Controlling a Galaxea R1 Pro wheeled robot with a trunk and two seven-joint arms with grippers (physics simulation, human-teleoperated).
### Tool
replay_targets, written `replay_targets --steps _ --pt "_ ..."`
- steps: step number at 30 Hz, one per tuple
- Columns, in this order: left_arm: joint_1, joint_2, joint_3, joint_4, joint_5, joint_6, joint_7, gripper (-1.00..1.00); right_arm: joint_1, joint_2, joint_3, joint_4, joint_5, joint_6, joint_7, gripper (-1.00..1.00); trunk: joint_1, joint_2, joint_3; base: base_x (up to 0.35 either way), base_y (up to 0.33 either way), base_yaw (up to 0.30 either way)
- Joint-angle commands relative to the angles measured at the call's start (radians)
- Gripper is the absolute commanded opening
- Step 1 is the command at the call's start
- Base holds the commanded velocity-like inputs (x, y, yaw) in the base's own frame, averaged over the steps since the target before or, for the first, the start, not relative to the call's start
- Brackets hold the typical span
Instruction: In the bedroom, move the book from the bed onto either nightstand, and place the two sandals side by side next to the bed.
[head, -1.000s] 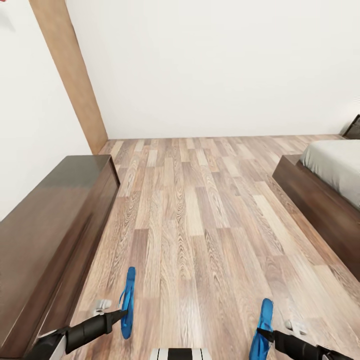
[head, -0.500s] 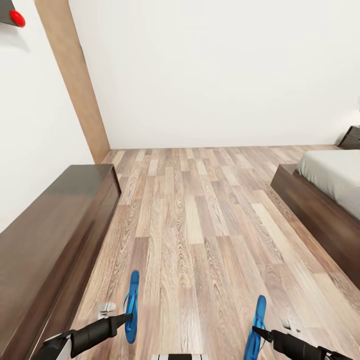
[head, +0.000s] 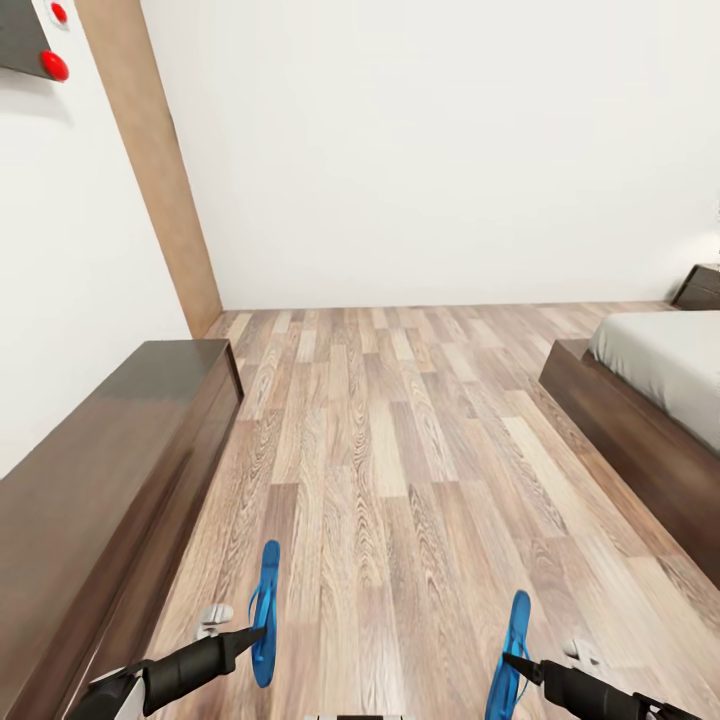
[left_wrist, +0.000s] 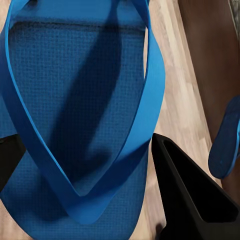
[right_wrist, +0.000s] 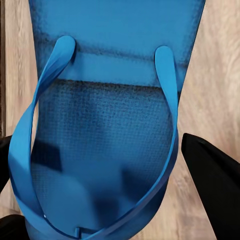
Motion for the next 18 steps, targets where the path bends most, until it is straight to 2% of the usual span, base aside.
replay_targets --steps 1,18 --pt "0.0 0.0 0.002 0.0 0.002 0.009 -0.005 -1.0 0.0 0.0 0.0 0.0 -0.008 0.011 0.002 -1.0 -0.001 0.0 0.003 0.0 0.0 0.0" --pt "0.0 0.0 0.002 0.0 0.0 0.009 -0.006 -1.0 0.0 0.001 -0.001 0.002 -0.009 0.011 -0.002 -1.0 -0.008 0.004 0.069 0.0 0.0 0.0"
